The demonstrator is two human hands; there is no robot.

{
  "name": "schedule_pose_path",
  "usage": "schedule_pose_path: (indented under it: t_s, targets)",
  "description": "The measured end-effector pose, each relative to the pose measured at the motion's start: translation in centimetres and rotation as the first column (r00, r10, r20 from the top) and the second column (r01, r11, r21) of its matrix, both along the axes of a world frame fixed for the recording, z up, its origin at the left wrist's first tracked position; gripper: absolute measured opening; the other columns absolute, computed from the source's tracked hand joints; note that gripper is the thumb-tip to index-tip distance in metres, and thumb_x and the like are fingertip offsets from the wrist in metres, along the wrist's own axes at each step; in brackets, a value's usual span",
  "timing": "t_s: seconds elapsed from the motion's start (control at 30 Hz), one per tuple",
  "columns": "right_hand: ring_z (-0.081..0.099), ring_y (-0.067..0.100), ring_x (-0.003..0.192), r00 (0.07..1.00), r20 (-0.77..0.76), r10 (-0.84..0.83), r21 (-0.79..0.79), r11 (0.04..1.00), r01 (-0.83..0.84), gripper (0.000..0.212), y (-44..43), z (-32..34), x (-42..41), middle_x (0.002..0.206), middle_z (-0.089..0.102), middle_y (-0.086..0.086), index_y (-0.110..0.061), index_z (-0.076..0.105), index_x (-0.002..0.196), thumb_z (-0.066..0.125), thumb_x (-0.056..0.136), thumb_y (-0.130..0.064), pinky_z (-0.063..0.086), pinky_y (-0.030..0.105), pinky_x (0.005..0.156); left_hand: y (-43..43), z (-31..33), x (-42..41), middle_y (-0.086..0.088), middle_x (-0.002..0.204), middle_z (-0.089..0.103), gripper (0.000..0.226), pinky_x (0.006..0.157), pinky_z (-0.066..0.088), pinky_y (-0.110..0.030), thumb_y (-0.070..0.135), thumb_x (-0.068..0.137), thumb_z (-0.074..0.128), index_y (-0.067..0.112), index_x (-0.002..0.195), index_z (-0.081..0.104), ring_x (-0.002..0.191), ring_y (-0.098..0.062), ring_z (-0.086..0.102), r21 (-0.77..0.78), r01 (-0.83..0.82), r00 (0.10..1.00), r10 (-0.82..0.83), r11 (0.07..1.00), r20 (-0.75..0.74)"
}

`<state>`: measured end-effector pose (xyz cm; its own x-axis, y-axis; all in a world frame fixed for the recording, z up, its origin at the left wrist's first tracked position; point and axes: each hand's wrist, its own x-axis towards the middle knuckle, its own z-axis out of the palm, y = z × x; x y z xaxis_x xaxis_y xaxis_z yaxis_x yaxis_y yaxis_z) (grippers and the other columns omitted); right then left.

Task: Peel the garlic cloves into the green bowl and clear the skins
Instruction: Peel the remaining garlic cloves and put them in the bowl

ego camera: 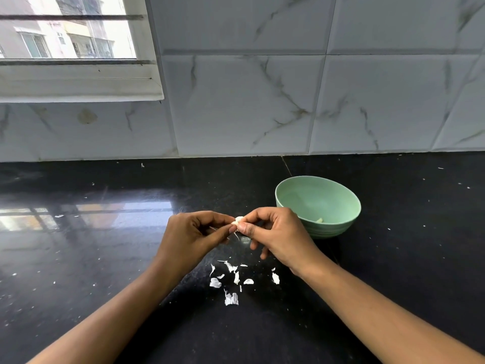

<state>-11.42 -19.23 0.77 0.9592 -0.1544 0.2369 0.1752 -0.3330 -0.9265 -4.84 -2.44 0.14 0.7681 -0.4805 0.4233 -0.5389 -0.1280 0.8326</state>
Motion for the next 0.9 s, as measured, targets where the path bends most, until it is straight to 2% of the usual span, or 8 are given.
schedule_pose_path:
  t_s: [0.13,0.2,0.37,0.47,0.6,0.7,0.9]
  targets:
    - [0.057,0.013,0.051,1.0,0.006,-0.011,0.0,1.0,0.011,0.008,0.1,-0.05,0.07,0.078,0.068,0.021,-0.006,0.072,0.085,0.068,0.086,-0.013,0.045,0.022,0.038,0.05,-0.03,-0.04,0.01,0.072,0.074,0.023,0.068,0.06,-0.032,0.034,0.069,0.073,0.046,0.088,0.072,0.066,-0.011,0.072,0.024,0.003,1.0,-0.004,1.0,0.022]
    - [0.057,0.013,0.051,1.0,0.011,-0.013,-0.013,1.0,0.013,0.008,0.13,-0.09,0.07,0.076,0.069,0.017,-0.006,0.07,0.086,0.066,0.088,-0.013,0.046,0.023,0.04,-0.05,-0.06,-0.04,0.008,0.073,0.074,0.021,0.068,0.06,-0.033,0.032,0.068,0.074,0.041,0.087,0.073,0.066,-0.013,0.072,0.008,0.001,1.0,-0.001,1.0,-0.005]
    - [0.056,0.013,0.047,0.999,0.012,-0.053,-0.095,0.994,0.054,0.006,0.3,0.02,-0.03,0.056,0.06,0.003,-0.013,0.068,0.084,0.064,0.088,-0.015,0.05,0.027,0.043,-0.47,-0.06,-0.17,0.002,0.073,0.075,0.016,0.066,0.058,-0.028,0.026,0.065,0.076,0.022,0.081,0.076,0.065,-0.016,0.072,-0.014,0.005,0.997,-0.006,1.0,-0.074]
    - [0.055,0.015,0.046,0.998,0.004,-0.057,-0.105,0.993,0.058,0.006,0.23,0.15,-0.08,0.053,0.059,0.003,-0.012,0.068,0.082,0.064,0.087,-0.013,0.05,0.028,0.043,-0.58,-0.1,-0.33,0.0,0.073,0.075,0.019,0.066,0.058,-0.027,0.026,0.065,0.076,0.017,0.081,0.075,0.065,-0.016,0.072,-0.012,0.011,0.996,-0.012,1.0,-0.083]
    - [0.055,0.011,0.044,0.998,-0.002,-0.069,-0.073,0.995,0.069,0.007,0.08,0.17,-0.1,0.049,0.058,-0.005,-0.006,0.069,0.077,0.068,0.083,-0.008,0.047,0.023,0.041,-0.65,-0.18,-0.55,0.0,0.075,0.075,0.015,0.068,0.06,-0.031,0.026,0.064,0.077,0.023,0.079,0.077,0.067,-0.017,0.073,-0.015,0.024,0.996,-0.025,1.0,-0.089]
    - [0.055,0.015,0.044,0.998,-0.004,-0.068,-0.069,0.995,0.068,0.008,-0.03,0.26,-0.03,0.048,0.058,-0.001,-0.005,0.069,0.076,0.068,0.083,-0.008,0.048,0.024,0.041,-0.71,-0.16,-0.6,0.002,0.076,0.075,0.018,0.068,0.059,-0.029,0.027,0.064,0.077,0.028,0.082,0.075,0.067,-0.015,0.073,-0.022,0.027,0.996,-0.028,0.999,-0.084]
    - [0.05,0.01,0.035,0.998,0.005,-0.068,-0.094,0.993,0.068,0.014,0.28,0.31,-0.16,0.048,0.058,0.001,-0.011,0.065,0.071,0.065,0.085,-0.009,0.044,0.021,0.039,-0.83,-0.14,-0.79,0.002,0.075,0.075,0.016,0.067,0.058,-0.026,0.024,0.064,0.077,0.02,0.08,0.075,0.067,-0.015,0.073,-0.037,0.023,0.995,-0.027,0.999,-0.098]
